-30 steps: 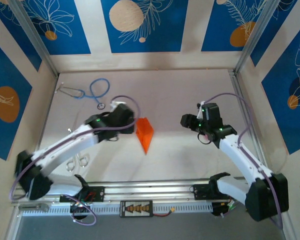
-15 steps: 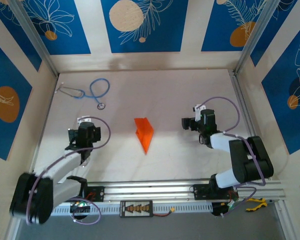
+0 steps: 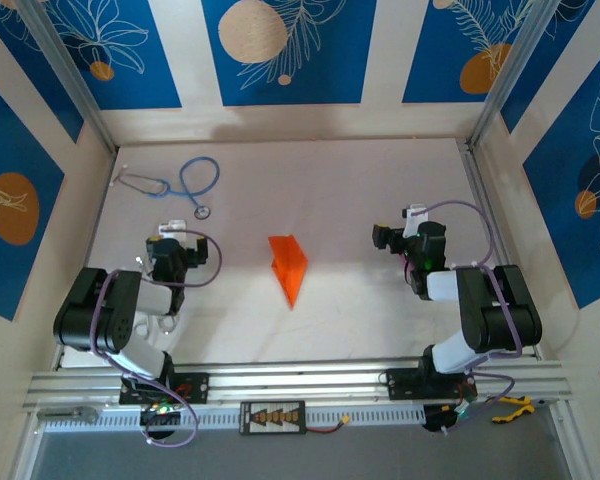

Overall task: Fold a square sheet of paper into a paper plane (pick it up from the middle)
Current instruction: Reset both arms

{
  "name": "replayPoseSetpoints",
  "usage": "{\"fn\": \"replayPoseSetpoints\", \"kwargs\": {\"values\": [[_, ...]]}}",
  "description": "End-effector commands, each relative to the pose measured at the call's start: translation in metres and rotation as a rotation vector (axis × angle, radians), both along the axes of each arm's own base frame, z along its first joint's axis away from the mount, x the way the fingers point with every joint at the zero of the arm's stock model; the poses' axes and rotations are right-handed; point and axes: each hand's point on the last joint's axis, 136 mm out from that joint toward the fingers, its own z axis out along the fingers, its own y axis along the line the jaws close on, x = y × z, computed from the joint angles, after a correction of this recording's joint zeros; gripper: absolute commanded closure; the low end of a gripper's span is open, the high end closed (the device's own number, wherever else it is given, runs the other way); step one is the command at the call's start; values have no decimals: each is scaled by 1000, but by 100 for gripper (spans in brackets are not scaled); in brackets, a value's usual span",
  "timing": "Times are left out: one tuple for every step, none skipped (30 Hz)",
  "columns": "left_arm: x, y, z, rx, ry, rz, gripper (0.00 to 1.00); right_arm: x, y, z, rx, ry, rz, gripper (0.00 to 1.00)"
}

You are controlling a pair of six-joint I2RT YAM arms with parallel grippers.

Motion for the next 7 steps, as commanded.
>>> {"fn": "replayPoseSetpoints", "kwargs": {"values": [[14, -4, 22, -20, -85, -26, 0, 6, -13, 9, -15, -44, -77, 1], [14, -4, 21, -20, -75, -25, 0, 7, -13, 9, -15, -45, -75, 1], [14, -6, 22, -22, -77, -38, 0, 7, -13, 9, -9, -37, -70, 1], [14, -8, 21, -17, -78, -50, 0, 7, -13, 8, 0, -34, -63, 1], [15, -10, 20, -18, -66, -61, 0, 7, -13, 9, -3, -38, -65, 1], [16, -11, 21, -19, -66, -66, 0, 7, -13, 9, -3, -39, -65, 1], [16, -11, 21, -18, -71, -67, 0, 7, -13, 9, -2, -39, -64, 1]]}}
